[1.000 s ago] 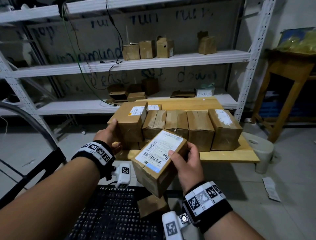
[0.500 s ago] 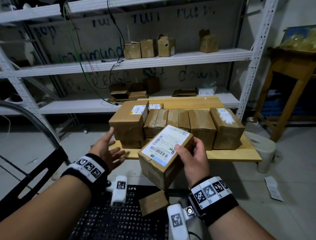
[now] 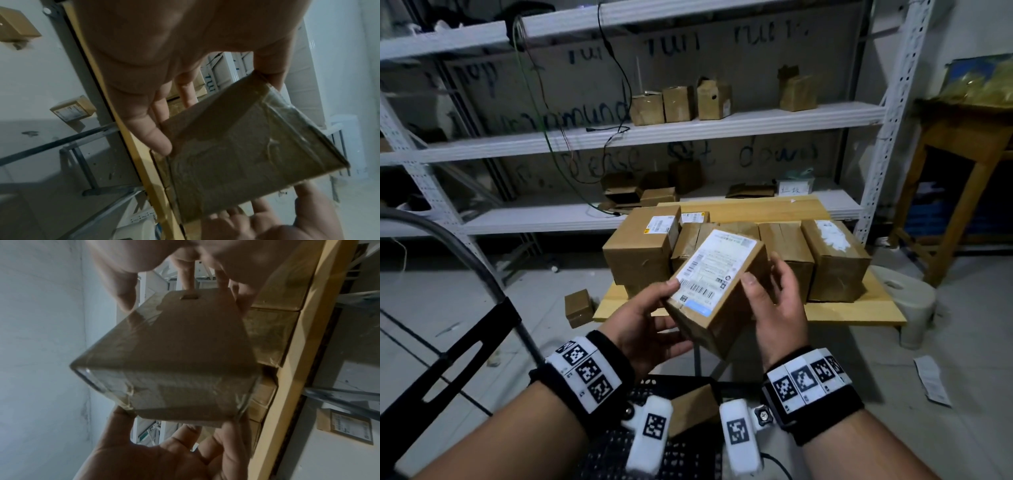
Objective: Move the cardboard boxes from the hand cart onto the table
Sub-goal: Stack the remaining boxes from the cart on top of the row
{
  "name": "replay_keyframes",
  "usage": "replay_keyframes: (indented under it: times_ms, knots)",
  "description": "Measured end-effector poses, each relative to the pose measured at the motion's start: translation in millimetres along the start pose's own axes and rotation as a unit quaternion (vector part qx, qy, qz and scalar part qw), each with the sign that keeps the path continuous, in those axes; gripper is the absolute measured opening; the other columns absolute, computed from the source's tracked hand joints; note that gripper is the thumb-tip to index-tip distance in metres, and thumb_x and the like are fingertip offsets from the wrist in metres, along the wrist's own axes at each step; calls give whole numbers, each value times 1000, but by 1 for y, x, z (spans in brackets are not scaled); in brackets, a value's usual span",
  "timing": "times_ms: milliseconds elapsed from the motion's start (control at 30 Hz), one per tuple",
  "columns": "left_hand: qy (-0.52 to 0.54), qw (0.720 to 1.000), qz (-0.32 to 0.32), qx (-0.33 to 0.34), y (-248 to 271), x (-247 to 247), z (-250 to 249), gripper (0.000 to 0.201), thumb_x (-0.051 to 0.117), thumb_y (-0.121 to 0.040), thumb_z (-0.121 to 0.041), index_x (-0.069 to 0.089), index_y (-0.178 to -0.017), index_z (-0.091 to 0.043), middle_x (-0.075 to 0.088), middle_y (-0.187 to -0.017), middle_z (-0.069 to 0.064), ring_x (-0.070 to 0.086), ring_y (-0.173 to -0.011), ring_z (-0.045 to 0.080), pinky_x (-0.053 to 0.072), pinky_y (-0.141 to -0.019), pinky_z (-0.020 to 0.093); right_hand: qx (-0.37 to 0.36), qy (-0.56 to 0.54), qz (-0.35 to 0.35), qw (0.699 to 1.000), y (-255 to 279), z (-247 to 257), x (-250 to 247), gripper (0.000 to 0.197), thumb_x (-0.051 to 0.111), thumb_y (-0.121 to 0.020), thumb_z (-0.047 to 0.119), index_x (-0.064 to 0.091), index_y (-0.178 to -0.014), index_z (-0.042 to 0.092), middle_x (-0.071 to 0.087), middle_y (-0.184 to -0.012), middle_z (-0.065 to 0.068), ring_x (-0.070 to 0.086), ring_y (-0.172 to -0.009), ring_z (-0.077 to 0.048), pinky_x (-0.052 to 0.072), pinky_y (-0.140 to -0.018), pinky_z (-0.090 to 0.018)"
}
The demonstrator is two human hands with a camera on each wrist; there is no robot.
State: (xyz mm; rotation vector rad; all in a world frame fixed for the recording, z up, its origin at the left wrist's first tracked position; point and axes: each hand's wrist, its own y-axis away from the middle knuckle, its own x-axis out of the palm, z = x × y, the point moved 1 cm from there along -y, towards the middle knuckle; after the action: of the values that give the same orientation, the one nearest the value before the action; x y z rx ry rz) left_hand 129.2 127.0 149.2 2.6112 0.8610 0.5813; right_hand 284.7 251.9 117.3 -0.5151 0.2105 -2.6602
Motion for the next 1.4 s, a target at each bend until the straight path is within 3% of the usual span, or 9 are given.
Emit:
replay_keyframes:
  times_ms: [100, 200, 367, 600, 700, 900, 1100, 1233, 1400]
  knots:
    - [19, 999, -23, 29, -4, 8, -9, 55, 84, -72, -43, 70, -117, -15, 78, -105, 16, 72, -103, 36, 58, -99, 49, -29, 15, 3, 999, -1, 4, -3, 59, 80, -84, 42, 51, -135, 44, 58, -139, 6, 65, -101, 15, 54, -69, -9]
    - [34, 998, -45, 36, -6, 20, -18, 61, 84, -74, -50, 71, -120, -13, 77, -118, 19, 71, -115, 37, 56, -103, 48, -42, 28, 14, 999, -5, 3, -4, 58, 75, -91, 24, 51, -144, 29, 54, -143, 0, 60, -92, 27, 51, -65, -4]
    - [78, 995, -47, 46, -7, 41, -30, 65, 83, -70, -55, 70, -116, -11, 75, -111, 20, 73, -104, 33, 62, -71, 38, -71, 52, 34, 996, -6, -2, 4, 50, 80, -87, 28, 59, -130, 41, 54, -148, -4, 62, -117, 5, 56, -78, -13]
    - [87, 995, -29, 41, -12, 35, -41, 63, 77, -78, -58, 68, -120, -12, 67, -117, 22, 68, -110, 36, 59, -88, 43, -80, 70, 31, 994, -10, 3, 4, 45, 76, -76, 56, 63, -120, 56, 59, -141, -1, 64, -125, -12, 62, -84, -28]
    - [100, 993, -16, 54, -11, 29, -41, 72, 77, -76, -58, 67, -130, -12, 66, -118, 22, 68, -106, 35, 57, -96, 44, -81, 62, 26, 994, -12, 4, 4, 43, 76, -79, 51, 64, -120, 50, 61, -138, -3, 68, -118, -9, 61, -80, -24]
    - [147, 984, -32, 91, -13, 29, -60, 72, 76, -79, -60, 68, -130, -11, 66, -118, 19, 71, -100, 33, 59, -94, 44, -69, 86, -16, 994, -11, 5, 3, 34, 72, -94, 34, 62, -127, 36, 65, -132, 5, 62, -119, -2, 51, -81, -7]
    - [139, 981, -101, 91, -27, 43, -71, 52, 74, -85, -63, 69, -111, -18, 69, -119, 12, 64, -113, 32, 57, -96, 46, -2, 54, -109, 993, -15, 8, -1, 29, 65, -98, 35, 65, -126, 29, 66, -114, 19, 65, -104, -2, 59, -97, -47]
    - [125, 980, -130, 88, -42, 48, -69, 66, 77, -77, -71, 70, -120, -21, 75, -115, 4, 67, -109, 26, 57, -95, 46, 22, 56, -99, 993, -17, 7, -1, 25, 63, -100, 34, 66, -124, 30, 66, -114, 18, 64, -102, 1, 58, -99, -48]
    - [130, 974, -158, 96, -50, 46, -63, 80, 78, -71, -75, 68, -127, -19, 77, -115, 9, 71, -101, 32, 61, -87, 48, 25, 108, -7, 994, -14, 4, 7, 26, 61, -100, 41, 60, -126, 40, 60, -117, 27, 62, -111, 0, 57, -101, -46]
